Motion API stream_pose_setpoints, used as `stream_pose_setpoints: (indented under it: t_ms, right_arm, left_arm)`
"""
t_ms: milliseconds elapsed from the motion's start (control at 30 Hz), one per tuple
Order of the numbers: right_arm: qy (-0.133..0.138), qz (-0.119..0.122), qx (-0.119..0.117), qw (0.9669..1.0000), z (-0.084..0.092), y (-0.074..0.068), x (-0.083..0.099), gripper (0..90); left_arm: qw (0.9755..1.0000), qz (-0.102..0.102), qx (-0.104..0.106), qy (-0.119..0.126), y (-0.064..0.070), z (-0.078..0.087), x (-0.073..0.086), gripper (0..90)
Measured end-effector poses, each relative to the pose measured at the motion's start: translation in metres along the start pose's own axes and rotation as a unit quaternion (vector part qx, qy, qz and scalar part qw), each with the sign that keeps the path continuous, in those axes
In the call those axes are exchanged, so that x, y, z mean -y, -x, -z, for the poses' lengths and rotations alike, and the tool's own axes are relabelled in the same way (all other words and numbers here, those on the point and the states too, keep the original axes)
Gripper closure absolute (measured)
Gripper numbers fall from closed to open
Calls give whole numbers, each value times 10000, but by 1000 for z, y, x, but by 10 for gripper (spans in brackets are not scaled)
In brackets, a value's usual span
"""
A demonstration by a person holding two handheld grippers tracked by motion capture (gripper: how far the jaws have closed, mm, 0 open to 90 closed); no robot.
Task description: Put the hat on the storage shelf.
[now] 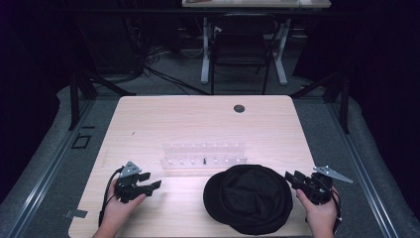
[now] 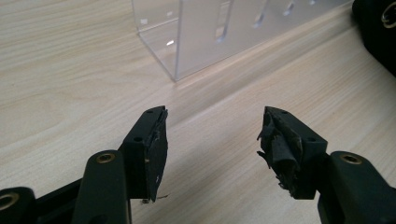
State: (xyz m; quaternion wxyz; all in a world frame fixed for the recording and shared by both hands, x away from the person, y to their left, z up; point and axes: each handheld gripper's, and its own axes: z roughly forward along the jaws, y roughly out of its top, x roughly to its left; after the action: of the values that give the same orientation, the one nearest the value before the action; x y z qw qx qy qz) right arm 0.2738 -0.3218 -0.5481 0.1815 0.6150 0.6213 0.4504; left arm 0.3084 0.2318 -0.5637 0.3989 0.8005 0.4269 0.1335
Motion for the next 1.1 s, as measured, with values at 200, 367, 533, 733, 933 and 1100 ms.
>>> stream_pose_setpoints:
  t_ms: [200, 367, 533, 733, 933, 1100]
  right_arm:
    - [-34, 4, -21, 10000, 2, 0, 0, 540]
    - [-174, 45, -27, 9998, 5, -3, -1, 529]
    - [-403, 268, -14, 9988, 9, -17, -15, 544]
    - [-748, 572, 111, 9955, 13, -29, -28, 563]
    - [-1225, 568, 84, 9908, 13, -30, -40, 570]
    - [-1631, 522, 94, 9852, 12, -34, -47, 568]
  left_arm:
    - [9999, -114, 24, -15, 5, -1, -1, 413]
    - [9999, -144, 63, -26, 8, -2, -2, 413]
    - [9998, -154, 91, -17, 8, -1, -2, 413]
    - [9999, -125, 96, 15, 8, 0, -2, 411]
    - [9999, -104, 120, 31, 7, 0, -3, 411]
    - [9999, -116, 87, 13, 8, -1, -2, 411]
